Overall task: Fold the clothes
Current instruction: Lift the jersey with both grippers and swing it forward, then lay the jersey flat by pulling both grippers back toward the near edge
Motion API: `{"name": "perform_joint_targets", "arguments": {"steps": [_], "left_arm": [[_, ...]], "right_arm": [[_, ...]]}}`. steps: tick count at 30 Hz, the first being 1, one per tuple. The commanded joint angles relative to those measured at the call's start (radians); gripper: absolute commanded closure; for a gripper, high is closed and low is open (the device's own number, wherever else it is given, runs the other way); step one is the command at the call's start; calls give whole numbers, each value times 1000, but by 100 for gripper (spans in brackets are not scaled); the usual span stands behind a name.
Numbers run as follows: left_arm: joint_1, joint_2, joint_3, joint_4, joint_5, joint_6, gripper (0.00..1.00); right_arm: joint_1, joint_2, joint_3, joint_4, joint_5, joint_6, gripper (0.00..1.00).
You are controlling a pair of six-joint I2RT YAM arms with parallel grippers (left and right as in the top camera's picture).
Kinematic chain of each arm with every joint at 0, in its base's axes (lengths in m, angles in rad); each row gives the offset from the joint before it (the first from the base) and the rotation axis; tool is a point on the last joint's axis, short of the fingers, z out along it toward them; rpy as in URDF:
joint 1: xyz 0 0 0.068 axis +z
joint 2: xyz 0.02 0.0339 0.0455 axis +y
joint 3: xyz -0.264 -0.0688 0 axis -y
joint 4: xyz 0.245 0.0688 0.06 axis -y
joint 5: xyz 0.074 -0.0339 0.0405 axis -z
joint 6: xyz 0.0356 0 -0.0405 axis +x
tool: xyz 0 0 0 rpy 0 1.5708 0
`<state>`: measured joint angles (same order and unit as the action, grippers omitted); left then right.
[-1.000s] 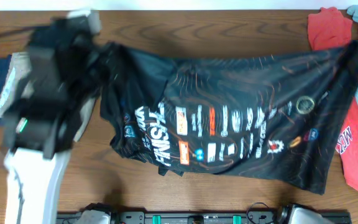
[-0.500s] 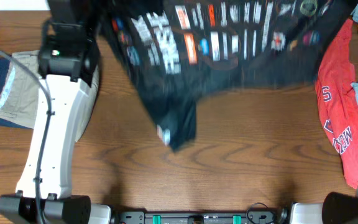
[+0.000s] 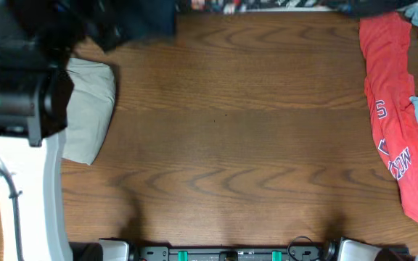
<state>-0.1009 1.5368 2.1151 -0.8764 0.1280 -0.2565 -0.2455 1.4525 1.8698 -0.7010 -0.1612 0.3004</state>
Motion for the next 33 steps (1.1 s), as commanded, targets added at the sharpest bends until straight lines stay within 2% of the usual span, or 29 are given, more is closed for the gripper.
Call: {"name": "perform_joint_targets", "arguments": {"steps": [1, 4, 6, 9, 13, 25, 33], "left_arm": [[10, 85, -60, -209, 23, 12, 94], [-3, 150, -124, -414, 24, 12, 94], [-10, 191, -175, -499, 22, 13, 94], [-14, 235, -287, -560, 22, 12, 93], [-14, 246, -480, -553, 23, 12, 94], [-14, 208, -943, -474, 100, 13, 94], [-14, 3, -1115, -454, 101, -19, 94]], "right_arm": [[-29, 77, -12, -137, 68, -110, 99], [-29, 138, -29, -333, 68, -127, 99], [-29, 173, -35, -432, 68, -127, 99], [-29, 227, -55, -564, 68, -127, 99], [-29, 270, -133, -669, 89, -141, 99], [-64, 259, -589, -639, 151, -99, 99], [-108, 132, -771, -570, 150, -68, 99]]}}
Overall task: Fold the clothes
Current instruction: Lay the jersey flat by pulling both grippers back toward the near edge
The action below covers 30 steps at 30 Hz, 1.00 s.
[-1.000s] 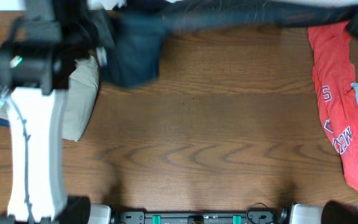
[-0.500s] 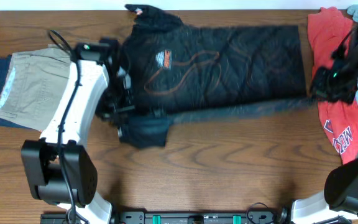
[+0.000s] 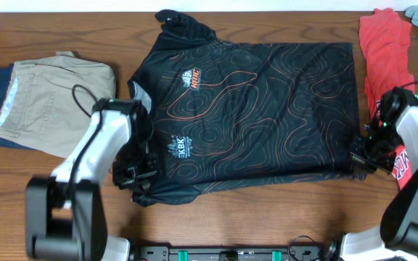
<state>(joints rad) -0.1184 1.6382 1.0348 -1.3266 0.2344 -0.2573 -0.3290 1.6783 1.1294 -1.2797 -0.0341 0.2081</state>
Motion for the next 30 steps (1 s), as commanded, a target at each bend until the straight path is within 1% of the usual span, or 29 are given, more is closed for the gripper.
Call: {"name": "perform_joint_targets", "arguments": {"steps": [1, 7, 12, 15, 20, 24, 30], "left_arm": [[4, -129, -41, -3, -5, -34, 94], [4, -267, -43, 8, -6, -78, 94], [8, -323, -42, 121, -7, -80, 94], [27, -325, -42, 235, -7, -109, 94], [50, -324, -42, 416, -10, -113, 94], [50, -311, -43, 505, -10, -123, 94], [50, -272, -43, 591, -11, -122, 94]], "right_arm": [[-27, -116, -40, 8, 23, 24, 99], [-34, -243, -55, 19, 27, 24, 99], [-34, -286, -55, 144, 18, 23, 99], [-32, -284, -55, 216, 17, 23, 99], [-32, -284, -59, 280, 15, 23, 99], [-32, -278, -61, 319, 15, 23, 99], [-25, -238, -62, 375, 13, 23, 99]]}}
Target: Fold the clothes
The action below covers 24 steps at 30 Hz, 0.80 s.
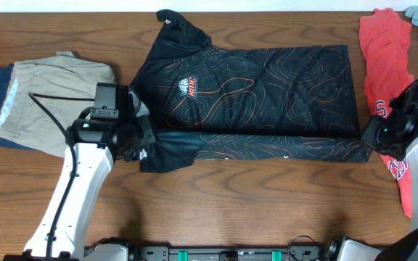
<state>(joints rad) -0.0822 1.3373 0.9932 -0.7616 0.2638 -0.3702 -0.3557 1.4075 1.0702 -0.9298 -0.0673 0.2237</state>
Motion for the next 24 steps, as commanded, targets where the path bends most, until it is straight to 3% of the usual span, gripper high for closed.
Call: {"name": "perform_joint_targets", "arguments": {"steps": [1, 15, 17, 19, 20, 22, 23, 24], "left_arm": [[14, 35, -1, 40, -40, -10, 94], [14, 171, -1, 269, -40, -10, 94], [14, 193, -1, 310, -40, -10, 94], [14, 208, -1, 352, -40, -10, 94], [14, 214, -1, 376, -40, -10, 89], [14, 217, -1, 411, -40, -10, 62], [14, 217, -1, 422, -40, -10, 51], [14, 217, -1, 425, -39, -10, 42]], "right_arm": [[3, 43, -3, 39, 39, 7, 99], [3, 148, -3, 280, -57, 7, 99], [4, 156, -3, 319, -82, 7, 97], [5, 165, -3, 356, -107, 7, 89], [9, 172, -3, 375, -121, 7, 81], [16, 187, -3, 404, -128, 7, 49], [18, 193, -3, 407, -128, 6, 41], [21, 199, -3, 406, -127, 2, 39]]}}
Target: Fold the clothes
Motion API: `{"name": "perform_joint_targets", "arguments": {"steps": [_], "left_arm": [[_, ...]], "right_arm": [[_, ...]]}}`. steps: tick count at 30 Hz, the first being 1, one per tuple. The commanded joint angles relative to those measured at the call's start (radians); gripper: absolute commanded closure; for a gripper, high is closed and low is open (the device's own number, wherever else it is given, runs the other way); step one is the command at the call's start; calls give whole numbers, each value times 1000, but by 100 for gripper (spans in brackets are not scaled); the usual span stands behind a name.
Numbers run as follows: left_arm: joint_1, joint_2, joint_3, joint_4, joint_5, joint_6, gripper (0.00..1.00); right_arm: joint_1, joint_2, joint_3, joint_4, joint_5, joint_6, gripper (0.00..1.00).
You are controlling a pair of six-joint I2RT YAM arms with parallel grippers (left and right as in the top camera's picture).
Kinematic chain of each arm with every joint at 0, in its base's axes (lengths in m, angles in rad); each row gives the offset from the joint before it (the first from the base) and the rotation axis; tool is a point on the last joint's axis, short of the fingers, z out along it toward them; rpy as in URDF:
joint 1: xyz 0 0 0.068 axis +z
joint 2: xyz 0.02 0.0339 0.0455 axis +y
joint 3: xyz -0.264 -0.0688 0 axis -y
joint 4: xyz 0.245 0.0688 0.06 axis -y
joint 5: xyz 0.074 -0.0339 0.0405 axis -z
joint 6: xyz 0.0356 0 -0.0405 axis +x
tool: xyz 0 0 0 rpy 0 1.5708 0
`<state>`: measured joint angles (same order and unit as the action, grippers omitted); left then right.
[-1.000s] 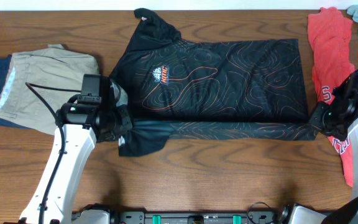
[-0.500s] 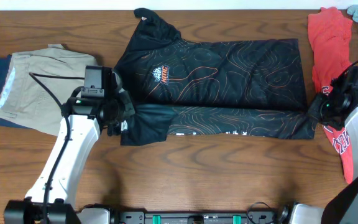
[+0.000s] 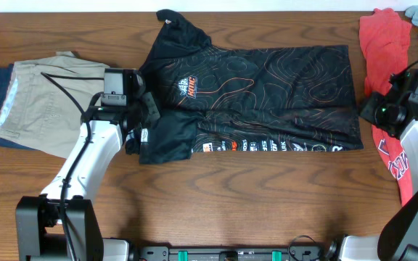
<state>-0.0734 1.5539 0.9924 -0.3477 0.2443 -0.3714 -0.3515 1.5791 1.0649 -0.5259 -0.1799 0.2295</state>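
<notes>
A black T-shirt (image 3: 267,80) with orange contour lines lies spread across the middle of the table, collar to the left. Its near edge is turned over onto the body, forming a folded band (image 3: 267,145) that shows a row of small logos. My left gripper (image 3: 145,110) sits at the left end of that band, by the sleeve, shut on the cloth. My right gripper (image 3: 364,113) is at the right end of the band, at the shirt's edge, also closed on the cloth.
Folded khaki trousers (image 3: 46,101) rest on a navy garment at the left edge. A red shirt (image 3: 387,80) lies crumpled along the right edge, with a light blue garment in the far right corner.
Both grippers have moved toward the far side with the shirt's near edge. The folded-over band is wider and now shows a row of logos.
First the middle of the table was bare, the left arm was raised close to the camera and dark cloth hung at the far left. Then the black T-shirt lay flat with a gripper at each near corner. Then its near edge was turned over, and now lies farther up.
</notes>
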Motion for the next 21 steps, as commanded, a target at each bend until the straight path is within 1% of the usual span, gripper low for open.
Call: {"name": "perform_joint_targets", "arguments": {"steps": [1, 3, 5, 9, 12, 16, 19, 21], "left_arm": [[5, 0, 0, 6, -19, -9, 37], [5, 0, 0, -27, -19, -9, 32], [5, 0, 0, -85, -19, -8, 30], [5, 1, -5, -189, -19, -8, 30], [5, 1, -18, -238, -19, -5, 30], [5, 2, -44, -254, -20, -4, 29], [5, 2, -59, -254, -20, -4, 29], [5, 2, -64, -254, -19, -4, 29]], "right_arm": [[16, 34, 2, -3, -14, -7, 40], [16, 45, 2, -21, -6, -8, 43], [16, 59, 2, -40, -3, -10, 46], [16, 96, 0, -64, 13, -10, 51], [16, 133, 0, -68, 14, -10, 53], [20, 179, 0, -55, 10, -10, 55], [21, 211, 0, -33, 10, -10, 62], [25, 229, 0, -16, 5, -10, 64]]}}
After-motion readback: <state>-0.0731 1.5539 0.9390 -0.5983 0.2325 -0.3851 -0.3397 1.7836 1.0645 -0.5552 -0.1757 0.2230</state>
